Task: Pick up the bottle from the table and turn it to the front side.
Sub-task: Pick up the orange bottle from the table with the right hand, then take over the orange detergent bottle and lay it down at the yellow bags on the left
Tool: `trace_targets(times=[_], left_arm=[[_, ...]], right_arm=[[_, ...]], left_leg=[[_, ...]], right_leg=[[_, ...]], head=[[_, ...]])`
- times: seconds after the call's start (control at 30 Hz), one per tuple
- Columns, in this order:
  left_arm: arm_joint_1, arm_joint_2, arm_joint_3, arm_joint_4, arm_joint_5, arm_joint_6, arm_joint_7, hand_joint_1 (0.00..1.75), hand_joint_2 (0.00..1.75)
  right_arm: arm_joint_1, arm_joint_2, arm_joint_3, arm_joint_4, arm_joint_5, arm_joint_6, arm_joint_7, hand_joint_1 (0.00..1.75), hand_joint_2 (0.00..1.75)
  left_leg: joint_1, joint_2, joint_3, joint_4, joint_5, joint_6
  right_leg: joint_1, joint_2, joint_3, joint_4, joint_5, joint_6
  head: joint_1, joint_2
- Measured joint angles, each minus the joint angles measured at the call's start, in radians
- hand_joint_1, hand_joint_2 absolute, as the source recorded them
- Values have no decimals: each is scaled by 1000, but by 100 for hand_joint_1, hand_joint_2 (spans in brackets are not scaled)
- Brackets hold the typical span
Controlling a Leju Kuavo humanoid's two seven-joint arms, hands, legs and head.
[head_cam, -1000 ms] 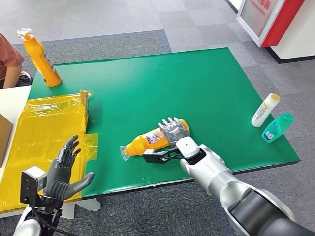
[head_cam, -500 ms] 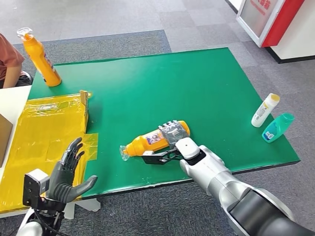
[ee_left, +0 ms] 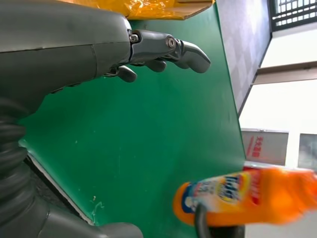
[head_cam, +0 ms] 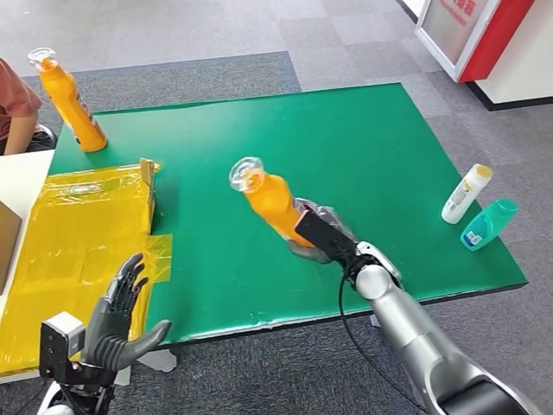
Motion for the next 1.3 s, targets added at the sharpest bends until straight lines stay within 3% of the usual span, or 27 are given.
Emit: trace_targets(times=[0.1,0.37,0.57,0.97,1.3], left_arm=[[4,6,-4,0,9,9,-9,0,175],[5,18,-8,0,25,17,-19,0,175],[-17,36,-8,1,52,6,-32,0,175],[-193,38,-59,25,116,2,27,0,175],[-389,23,-162,49,251,29,130,0,175]], right_arm=[[47,-15,-52,-78,-133,38,-27,175,175],[102,-28,-97,-171,-258,67,-47,175,175],[98,-5,-89,-187,-332,55,-53,175,175],[64,32,-4,-171,-348,14,-71,175,175],[37,77,105,-140,-280,-24,-92,175,175]], left_leg=[[0,0,0,0,0,0],[0,0,0,0,0,-1],[0,0,0,0,1,-1],[0,0,0,0,2,-1],[0,0,0,0,2,-1]], right_leg=[[0,0,0,0,0,0],[1,0,0,0,0,0],[1,0,0,0,0,0],[1,0,-1,1,1,0],[1,0,-1,1,1,-1]], head=[[0,0],[0,0],[0,0],[0,0],[0,0]])
